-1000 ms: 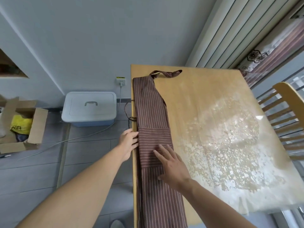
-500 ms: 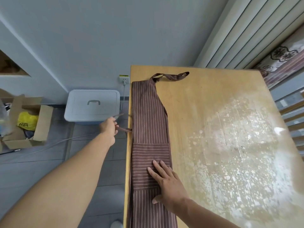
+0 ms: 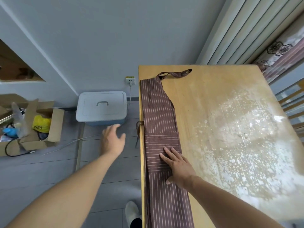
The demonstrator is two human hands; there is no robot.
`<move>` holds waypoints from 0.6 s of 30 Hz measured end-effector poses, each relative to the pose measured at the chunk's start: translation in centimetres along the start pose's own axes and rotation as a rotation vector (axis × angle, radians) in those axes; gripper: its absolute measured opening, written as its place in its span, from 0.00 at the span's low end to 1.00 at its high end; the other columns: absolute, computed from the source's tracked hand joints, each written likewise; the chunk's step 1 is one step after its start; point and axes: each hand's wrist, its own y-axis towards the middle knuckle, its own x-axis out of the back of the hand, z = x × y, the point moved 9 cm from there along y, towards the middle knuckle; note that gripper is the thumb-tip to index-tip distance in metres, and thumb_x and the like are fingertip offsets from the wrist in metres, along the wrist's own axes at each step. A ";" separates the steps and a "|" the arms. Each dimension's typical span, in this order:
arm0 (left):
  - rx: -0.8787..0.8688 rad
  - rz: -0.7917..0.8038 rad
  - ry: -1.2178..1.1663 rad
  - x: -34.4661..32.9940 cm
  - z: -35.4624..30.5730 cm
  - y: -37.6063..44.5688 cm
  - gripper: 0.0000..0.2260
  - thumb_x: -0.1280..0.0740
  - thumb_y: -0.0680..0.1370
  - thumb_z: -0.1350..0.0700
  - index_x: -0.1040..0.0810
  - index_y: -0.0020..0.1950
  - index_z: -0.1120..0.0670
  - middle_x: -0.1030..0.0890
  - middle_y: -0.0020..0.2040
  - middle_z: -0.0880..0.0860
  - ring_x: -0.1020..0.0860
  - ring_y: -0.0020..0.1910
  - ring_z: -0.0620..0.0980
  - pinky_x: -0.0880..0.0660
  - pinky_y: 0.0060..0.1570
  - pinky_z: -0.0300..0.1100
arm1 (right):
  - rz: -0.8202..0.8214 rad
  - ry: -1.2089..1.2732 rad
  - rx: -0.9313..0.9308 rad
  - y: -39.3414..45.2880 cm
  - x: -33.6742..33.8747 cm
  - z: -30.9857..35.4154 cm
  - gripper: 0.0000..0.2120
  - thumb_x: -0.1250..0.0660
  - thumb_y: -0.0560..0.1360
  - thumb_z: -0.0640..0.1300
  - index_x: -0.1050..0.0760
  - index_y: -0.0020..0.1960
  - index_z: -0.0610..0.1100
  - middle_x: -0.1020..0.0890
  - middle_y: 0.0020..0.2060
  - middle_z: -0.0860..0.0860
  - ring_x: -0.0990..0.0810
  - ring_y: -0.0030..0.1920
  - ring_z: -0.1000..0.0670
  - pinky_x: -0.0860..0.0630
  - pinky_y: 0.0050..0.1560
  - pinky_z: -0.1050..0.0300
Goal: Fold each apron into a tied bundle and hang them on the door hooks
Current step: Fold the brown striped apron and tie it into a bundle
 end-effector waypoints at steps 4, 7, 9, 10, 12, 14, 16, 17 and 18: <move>-0.497 0.360 0.201 -8.5 -8.5 -8.4 0.30 0.37 0.82 0.61 0.42 0.81 0.46 0.46 0.82 0.46 0.50 0.81 0.48 0.56 0.79 0.49 | -0.125 0.080 -0.211 -2.3 0.0 -0.5 0.53 0.22 0.68 0.58 0.52 0.82 0.58 0.50 0.82 0.52 0.47 0.81 0.45 0.39 0.78 0.43; -0.638 0.616 0.434 -13.5 -9.0 -12.5 0.37 0.42 0.79 0.66 0.53 0.83 0.46 0.59 0.83 0.47 0.60 0.81 0.47 0.61 0.79 0.48 | -0.289 0.323 -0.498 -7.6 -2.6 -2.7 0.41 0.25 0.71 0.61 0.42 0.76 0.54 0.29 0.69 0.53 0.26 0.64 0.50 0.21 0.59 0.50; -0.628 0.751 0.529 -15.5 -7.1 -13.6 0.35 0.41 0.81 0.60 0.56 0.83 0.46 0.64 0.82 0.48 0.65 0.80 0.49 0.62 0.79 0.50 | -0.316 0.614 -0.681 -11.7 -6.4 -3.9 0.30 0.26 0.72 0.62 0.36 0.66 0.53 0.24 0.57 0.56 0.21 0.51 0.54 0.21 0.46 0.54; -0.648 0.770 0.567 -15.9 -6.6 -13.8 0.36 0.40 0.82 0.56 0.59 0.83 0.46 0.68 0.80 0.48 0.68 0.80 0.49 0.64 0.79 0.51 | -0.281 0.725 -0.712 -13.1 -8.2 -3.9 0.25 0.27 0.73 0.62 0.33 0.62 0.52 0.22 0.53 0.57 0.20 0.45 0.55 0.21 0.43 0.55; -0.683 0.777 0.606 -16.3 -6.0 -13.9 0.38 0.38 0.82 0.50 0.62 0.82 0.46 0.71 0.79 0.48 0.71 0.78 0.50 0.65 0.79 0.52 | -0.122 0.872 -0.646 -14.2 -10.8 -2.8 0.20 0.28 0.75 0.60 0.27 0.59 0.49 0.17 0.48 0.56 0.17 0.43 0.55 0.17 0.44 0.55; -0.695 0.767 0.626 -16.6 -5.8 -14.0 0.39 0.37 0.82 0.51 0.62 0.82 0.44 0.72 0.78 0.48 0.71 0.78 0.51 0.66 0.78 0.52 | 0.071 1.026 -0.583 -14.8 -12.2 -1.4 0.20 0.27 0.77 0.53 0.24 0.62 0.43 0.15 0.49 0.50 0.14 0.46 0.49 0.15 0.48 0.51; -0.692 0.774 0.653 -16.4 -6.1 -14.4 0.40 0.36 0.79 0.55 0.60 0.82 0.42 0.72 0.78 0.48 0.71 0.78 0.52 0.66 0.78 0.56 | 0.113 1.132 -0.542 -15.5 -10.7 -0.7 0.18 0.26 0.77 0.47 0.25 0.62 0.40 0.14 0.49 0.44 0.13 0.45 0.44 0.15 0.49 0.47; -0.691 0.785 0.684 -16.1 -6.2 -15.0 0.42 0.36 0.78 0.58 0.59 0.82 0.41 0.72 0.78 0.48 0.72 0.78 0.52 0.66 0.78 0.58 | 0.071 1.164 -0.504 -15.7 -9.1 -0.6 0.19 0.25 0.76 0.46 0.26 0.63 0.41 0.14 0.48 0.43 0.13 0.44 0.44 0.15 0.47 0.48; -0.702 0.795 0.713 -16.2 -6.2 -15.7 0.43 0.35 0.76 0.60 0.58 0.82 0.40 0.72 0.78 0.47 0.72 0.78 0.52 0.66 0.77 0.61 | 0.010 1.218 -0.463 -15.8 -7.0 -0.4 0.21 0.24 0.75 0.44 0.28 0.64 0.46 0.14 0.48 0.43 0.13 0.42 0.44 0.15 0.43 0.50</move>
